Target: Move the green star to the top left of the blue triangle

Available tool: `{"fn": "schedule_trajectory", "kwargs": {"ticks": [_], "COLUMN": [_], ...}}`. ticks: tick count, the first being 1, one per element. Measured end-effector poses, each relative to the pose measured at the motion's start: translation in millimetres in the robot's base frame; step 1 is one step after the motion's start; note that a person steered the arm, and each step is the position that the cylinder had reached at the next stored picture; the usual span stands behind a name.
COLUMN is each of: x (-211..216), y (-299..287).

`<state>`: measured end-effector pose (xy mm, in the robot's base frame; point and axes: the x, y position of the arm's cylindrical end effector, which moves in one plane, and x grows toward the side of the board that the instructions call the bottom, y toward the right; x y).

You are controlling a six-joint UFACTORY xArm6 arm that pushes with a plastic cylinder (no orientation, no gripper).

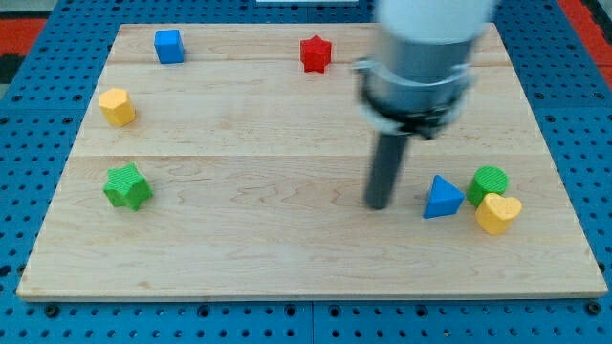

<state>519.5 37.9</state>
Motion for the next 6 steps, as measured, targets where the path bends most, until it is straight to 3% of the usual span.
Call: {"fn": "schedule_trajectory", "kwargs": {"ticks": [1,3,4,5,6], "x": [50,45,7,-5,-24], "y": [-95,-313,-341,-278,-264]}}
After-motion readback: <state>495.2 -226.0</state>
